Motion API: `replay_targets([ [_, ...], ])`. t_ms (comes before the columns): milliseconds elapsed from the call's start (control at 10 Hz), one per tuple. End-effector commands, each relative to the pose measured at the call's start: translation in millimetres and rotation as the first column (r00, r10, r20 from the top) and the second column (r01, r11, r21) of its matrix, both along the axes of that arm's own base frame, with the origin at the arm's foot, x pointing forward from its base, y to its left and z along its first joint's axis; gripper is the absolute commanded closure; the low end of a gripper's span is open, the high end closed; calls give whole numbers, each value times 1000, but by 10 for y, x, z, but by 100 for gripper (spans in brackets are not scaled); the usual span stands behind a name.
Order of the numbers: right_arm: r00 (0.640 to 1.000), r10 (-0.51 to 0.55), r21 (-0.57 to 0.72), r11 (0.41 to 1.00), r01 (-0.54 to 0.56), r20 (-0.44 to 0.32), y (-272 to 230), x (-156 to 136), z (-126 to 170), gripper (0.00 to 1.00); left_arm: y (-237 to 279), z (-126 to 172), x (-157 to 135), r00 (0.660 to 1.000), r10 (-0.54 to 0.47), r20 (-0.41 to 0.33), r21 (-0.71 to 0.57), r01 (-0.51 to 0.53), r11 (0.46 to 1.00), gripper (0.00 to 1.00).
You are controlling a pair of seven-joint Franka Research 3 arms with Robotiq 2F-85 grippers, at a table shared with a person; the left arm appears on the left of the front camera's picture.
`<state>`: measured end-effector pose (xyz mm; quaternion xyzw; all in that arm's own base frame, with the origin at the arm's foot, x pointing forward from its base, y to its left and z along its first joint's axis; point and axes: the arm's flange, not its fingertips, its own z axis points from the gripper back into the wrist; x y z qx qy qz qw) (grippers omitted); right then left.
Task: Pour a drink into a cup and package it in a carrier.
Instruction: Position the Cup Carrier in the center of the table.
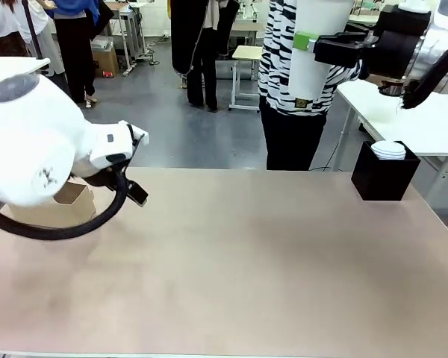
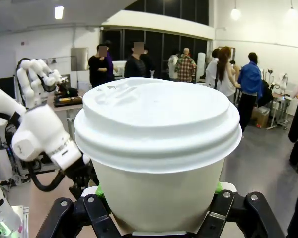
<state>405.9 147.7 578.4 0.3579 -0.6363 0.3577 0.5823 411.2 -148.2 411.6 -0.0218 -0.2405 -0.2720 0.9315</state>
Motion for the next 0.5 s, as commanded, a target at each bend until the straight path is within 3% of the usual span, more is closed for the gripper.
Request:
replay_targets([
  [0, 1000, -3, 15, 1000, 3, 25, 24, 19, 8, 20, 131, 588, 112, 996, 41, -80, -35, -43, 998, 0],
  [200, 1000, -3, 15, 1000, 3, 25, 24, 19, 8, 20, 376, 1184, 229, 981, 174, -84, 2, -174, 985, 0],
  [400, 1000, -3, 15, 1000, 3, 25, 24, 19, 8, 20, 900, 1546, 327, 940, 323, -107, 16, -323, 946, 0],
])
